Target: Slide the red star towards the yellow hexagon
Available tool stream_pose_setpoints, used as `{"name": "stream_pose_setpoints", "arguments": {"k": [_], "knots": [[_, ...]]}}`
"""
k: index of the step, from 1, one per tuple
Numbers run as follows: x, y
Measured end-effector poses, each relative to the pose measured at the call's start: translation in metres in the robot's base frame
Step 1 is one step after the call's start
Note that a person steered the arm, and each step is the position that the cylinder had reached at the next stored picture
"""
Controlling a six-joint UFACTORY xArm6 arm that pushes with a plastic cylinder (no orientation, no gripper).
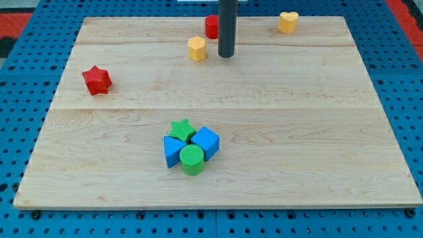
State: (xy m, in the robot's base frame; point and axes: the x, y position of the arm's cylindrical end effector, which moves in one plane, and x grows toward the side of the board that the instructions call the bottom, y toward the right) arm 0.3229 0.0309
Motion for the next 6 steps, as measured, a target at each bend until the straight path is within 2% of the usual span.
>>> {"name": "stream_pose_setpoints", "arguments": {"k": [1, 2, 3, 4, 5, 6], "knots": [[0.064, -0.071], [0.09, -0.198], [0.114, -0.278], [0.055, -0.27], [0.042, -0.161], [0.082, -0.148]]}}
